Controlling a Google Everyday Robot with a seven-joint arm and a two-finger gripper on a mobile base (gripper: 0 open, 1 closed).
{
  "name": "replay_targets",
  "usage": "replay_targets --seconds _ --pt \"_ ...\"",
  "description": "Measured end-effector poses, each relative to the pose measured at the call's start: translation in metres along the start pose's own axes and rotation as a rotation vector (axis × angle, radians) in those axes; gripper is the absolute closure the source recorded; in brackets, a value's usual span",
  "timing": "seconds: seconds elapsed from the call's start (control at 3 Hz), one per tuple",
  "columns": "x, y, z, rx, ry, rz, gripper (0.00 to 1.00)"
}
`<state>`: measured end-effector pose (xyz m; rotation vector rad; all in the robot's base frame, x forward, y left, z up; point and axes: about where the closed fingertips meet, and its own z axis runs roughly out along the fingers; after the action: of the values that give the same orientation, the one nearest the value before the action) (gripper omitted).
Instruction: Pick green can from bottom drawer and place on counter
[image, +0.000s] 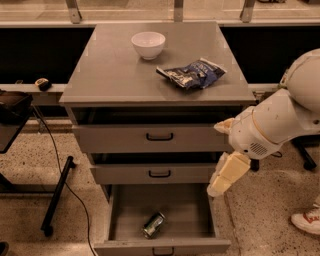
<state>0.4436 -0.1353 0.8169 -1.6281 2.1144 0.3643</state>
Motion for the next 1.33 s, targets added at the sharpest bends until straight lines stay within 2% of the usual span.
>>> replay_targets --seconds 0.33,0.67,1.0,1.33 --pt "0.011 -0.005 0.015 -0.03 0.016 0.012 0.0" --pt "0.055 -0.001 0.065 -0.112 -0.042 0.067 0.0" --pt "0.11 0.002 0.119 -0.175 -0.155 0.074 0.0" --pt "0.112 0.002 0.13 -0.211 -0.203 -0.098 0.0"
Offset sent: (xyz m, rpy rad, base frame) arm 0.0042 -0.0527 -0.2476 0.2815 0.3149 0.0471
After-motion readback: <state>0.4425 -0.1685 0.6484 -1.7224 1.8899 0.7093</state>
